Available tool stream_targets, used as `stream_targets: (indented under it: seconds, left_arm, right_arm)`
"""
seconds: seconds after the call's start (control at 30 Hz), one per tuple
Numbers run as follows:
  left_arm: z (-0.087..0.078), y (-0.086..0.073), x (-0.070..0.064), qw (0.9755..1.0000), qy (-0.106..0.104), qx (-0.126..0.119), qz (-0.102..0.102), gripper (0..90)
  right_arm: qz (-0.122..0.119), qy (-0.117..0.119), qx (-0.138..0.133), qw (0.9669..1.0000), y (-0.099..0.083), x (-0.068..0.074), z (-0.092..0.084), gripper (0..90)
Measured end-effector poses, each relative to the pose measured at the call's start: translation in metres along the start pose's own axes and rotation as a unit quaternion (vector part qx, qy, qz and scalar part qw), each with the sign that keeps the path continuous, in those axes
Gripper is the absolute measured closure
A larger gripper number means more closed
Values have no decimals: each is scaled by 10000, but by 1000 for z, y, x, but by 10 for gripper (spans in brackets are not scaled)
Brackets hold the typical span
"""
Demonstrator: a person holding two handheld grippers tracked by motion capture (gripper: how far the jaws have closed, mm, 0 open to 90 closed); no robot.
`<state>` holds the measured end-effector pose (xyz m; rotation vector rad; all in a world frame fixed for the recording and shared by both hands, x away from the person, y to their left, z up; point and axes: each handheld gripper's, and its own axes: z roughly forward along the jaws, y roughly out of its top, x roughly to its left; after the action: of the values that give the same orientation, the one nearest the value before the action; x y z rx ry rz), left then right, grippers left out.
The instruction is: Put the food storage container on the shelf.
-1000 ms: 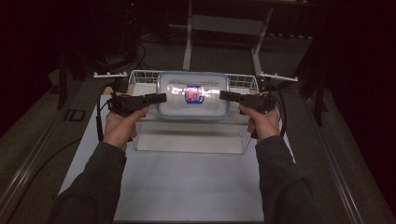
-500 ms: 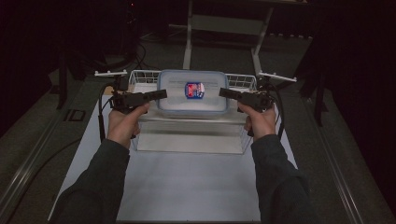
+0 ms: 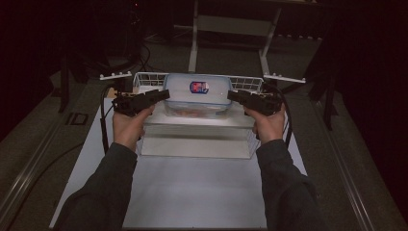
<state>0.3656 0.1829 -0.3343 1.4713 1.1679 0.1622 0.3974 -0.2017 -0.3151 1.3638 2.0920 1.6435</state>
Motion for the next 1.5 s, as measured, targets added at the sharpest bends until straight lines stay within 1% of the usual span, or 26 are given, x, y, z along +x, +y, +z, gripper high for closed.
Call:
stream_targets:
  seconds: [0.1, 0.2, 0.27, 0.33, 0.43, 0.47, 0.53, 0.57, 0.63, 0.67, 0.7, 0.73, 0.77, 0.83, 0.87, 0.93, 1.0, 1.07, 1.13, 1.2, 1.23, 1.27, 1.3, 1.37, 1.4, 1.5]
  left_arm:
    - [-9, 1, -3, 9998, 15, -112, 163, 444]
    - [-19, 0, -11, 9987, 106, -118, 488, 448]
    - [-26, 0, -18, 9970, 161, -34, 759, 452]
    - [-33, -1, -25, 9939, 259, 11, 1071, 452]
    - [-43, -5, -34, 9882, 365, 64, 1487, 449]
    - [-46, -7, -37, 9855, 416, 84, 1645, 447]
    - [-52, -14, -43, 9779, 553, 133, 2014, 442]
    - [-56, -18, -45, 9748, 539, 144, 2158, 439]
    - [-62, -29, -48, 9697, 598, 136, 2366, 434]
    - [-66, -34, -48, 9681, 602, 145, 2428, 428]
    - [-69, -41, -47, 9675, 601, 94, 2453, 428]
    - [-73, -48, -44, 9681, 567, 71, 2440, 426]
    - [-77, -56, -42, 9690, 594, -2, 2398, 424]
    - [-83, -72, -36, 9684, 652, -146, 2402, 424]
    - [-86, -80, -33, 9687, 664, -192, 2383, 424]
    - [-92, -95, -25, 9698, 670, -253, 2330, 424]
    - [-97, -108, -17, 9696, 772, -281, 2307, 425]
    - [-100, -121, -7, 9729, 776, -303, 2159, 425]
    - [-103, -134, 0, 9716, 890, -228, 2179, 424]
    - [-103, -147, 7, 9713, 959, -126, 2174, 423]
    - [-103, -154, 10, 9703, 997, -58, 2201, 422]
    - [-102, -160, 13, 9703, 1002, -5, 2200, 423]
    - [-101, -165, 16, 9708, 989, 61, 2186, 423]
    - [-99, -171, 22, 9720, 1006, 152, 2116, 422]
    - [-99, -172, 24, 9729, 1017, 150, 2069, 422]
    - [-100, -174, 27, 9743, 1061, 92, 1986, 422]
  right_arm:
    - [-261, -101, -39, 9996, 1, 1, -9, 459]
    - [-644, -128, -13, 9978, 1, 5, -18, 480]
    - [-945, -97, 56, 9955, -1, 9, -24, 486]
    - [-1221, -109, 124, 9924, -3, 14, -29, 486]
    - [-1477, -80, 170, 9889, -7, 21, -37, 482]
    - [-1552, -82, 180, 9877, -8, 24, -40, 480]
    - [-1712, -83, 194, 9850, -12, 27, -45, 472]
    - [-1804, -117, 203, 9833, -15, 29, -48, 463]
    - [-2024, -199, 217, 9789, -23, 33, -54, 448]
    - [-2124, -244, 237, 9766, -28, 34, -56, 435]
    - [-2232, -296, 240, 9740, -34, 35, -59, 430]
    - [-2283, -311, 224, 9728, -41, 35, -62, 423]
    - [-2291, -281, 245, 9727, -50, 34, -64, 416]
    - [-2300, -241, 209, 9727, -72, 32, -69, 414]
    - [-2257, -218, 231, 9737, -84, 31, -70, 413]
    - [-2301, -292, 236, 9725, -105, 26, -73, 410]
    - [-2330, -371, 280, 9714, -124, 21, -78, 408]
    - [-2290, -395, 289, 9722, -140, 14, -84, 405]
    - [-2248, -464, 238, 9730, -152, 7, -91, 404]
    - [-2137, -532, 152, 9753, -163, 0, -98, 403]
    - [-2062, -540, 108, 9770, -168, -3, -101, 403]
    - [-2017, -575, 105, 9777, -173, -5, -103, 402]
    - [-2015, -626, 112, 9774, -177, -8, -105, 402]
    - [-1937, -684, 143, 9786, -183, -13, -107, 401]
    - [-1877, -691, 108, 9797, -185, -15, -108, 402]
    - [-1840, -763, 106, 9799, -189, -20, -107, 402]
